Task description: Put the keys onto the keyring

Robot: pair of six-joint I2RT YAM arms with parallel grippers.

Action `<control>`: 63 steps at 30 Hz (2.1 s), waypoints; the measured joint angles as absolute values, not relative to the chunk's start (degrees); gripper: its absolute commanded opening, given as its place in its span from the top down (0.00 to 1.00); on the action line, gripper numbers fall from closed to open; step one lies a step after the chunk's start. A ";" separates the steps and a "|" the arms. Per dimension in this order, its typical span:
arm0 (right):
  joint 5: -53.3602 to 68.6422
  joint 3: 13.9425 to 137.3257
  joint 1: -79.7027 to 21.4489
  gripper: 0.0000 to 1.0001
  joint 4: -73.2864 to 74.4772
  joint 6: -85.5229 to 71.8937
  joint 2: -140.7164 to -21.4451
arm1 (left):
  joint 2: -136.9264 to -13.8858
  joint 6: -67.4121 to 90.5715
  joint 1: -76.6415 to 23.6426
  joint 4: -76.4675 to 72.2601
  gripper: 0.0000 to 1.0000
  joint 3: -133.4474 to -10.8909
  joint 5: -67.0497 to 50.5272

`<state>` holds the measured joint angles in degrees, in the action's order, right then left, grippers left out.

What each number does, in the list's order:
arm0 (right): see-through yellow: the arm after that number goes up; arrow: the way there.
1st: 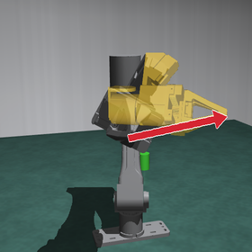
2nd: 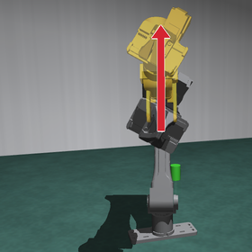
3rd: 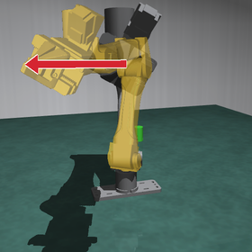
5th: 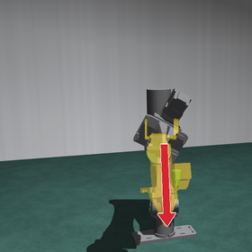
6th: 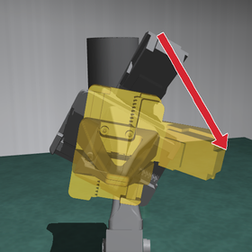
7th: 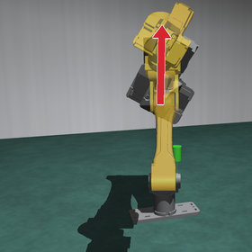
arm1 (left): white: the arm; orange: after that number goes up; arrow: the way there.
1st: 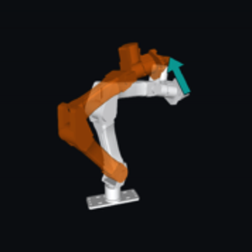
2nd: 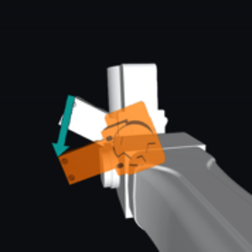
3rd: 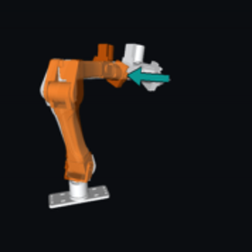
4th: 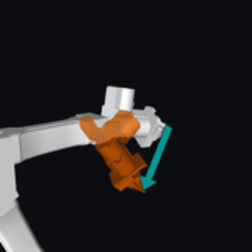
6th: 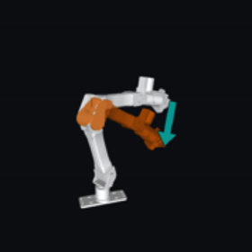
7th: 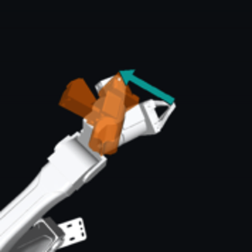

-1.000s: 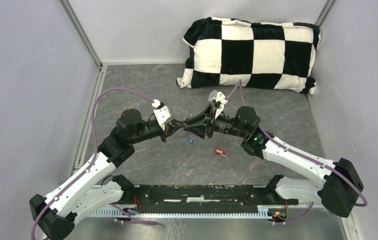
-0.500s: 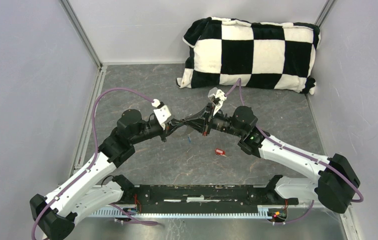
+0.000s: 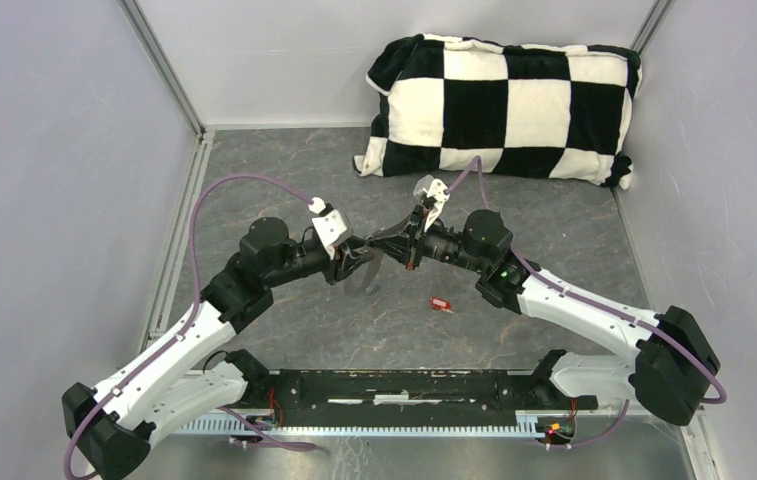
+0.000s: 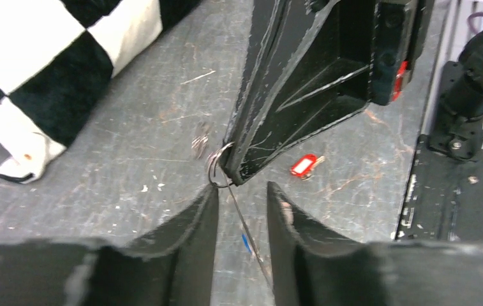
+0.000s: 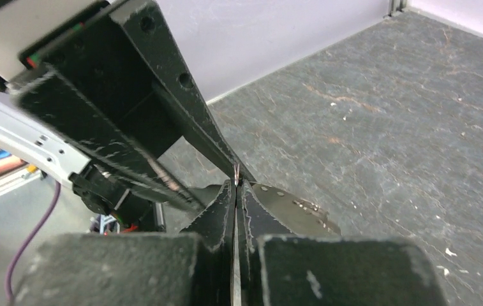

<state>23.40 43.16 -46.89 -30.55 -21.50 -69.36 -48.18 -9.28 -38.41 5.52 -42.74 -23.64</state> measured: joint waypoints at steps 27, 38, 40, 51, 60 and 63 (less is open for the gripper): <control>53.39 62.50 -46.76 0.99 16.73 12.43 -67.44 | -45.47 -32.99 -38.41 37.82 0.46 -56.36 -49.52; 55.90 63.05 -46.76 0.99 20.67 14.87 -67.44 | -48.38 -25.56 -38.44 33.89 0.60 -55.68 -55.66; 55.18 63.75 -46.76 0.99 21.23 14.94 -67.48 | -48.97 -24.99 -38.44 33.69 0.60 -55.09 -56.97; 44.49 73.32 -50.48 0.99 30.61 18.68 -72.03 | -54.89 -21.41 -38.44 32.73 0.61 -54.78 -56.25; 39.29 76.16 -52.16 0.99 37.06 21.17 -74.22 | -55.35 -21.47 -38.44 32.91 0.52 -54.78 -53.89; 38.57 76.42 -52.40 0.99 38.22 21.47 -74.24 | -55.29 -21.54 -38.46 32.91 0.49 -54.78 -52.80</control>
<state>38.57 76.42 -52.40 38.22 21.47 -74.24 -55.29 -21.54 -38.46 32.91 -54.78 -52.80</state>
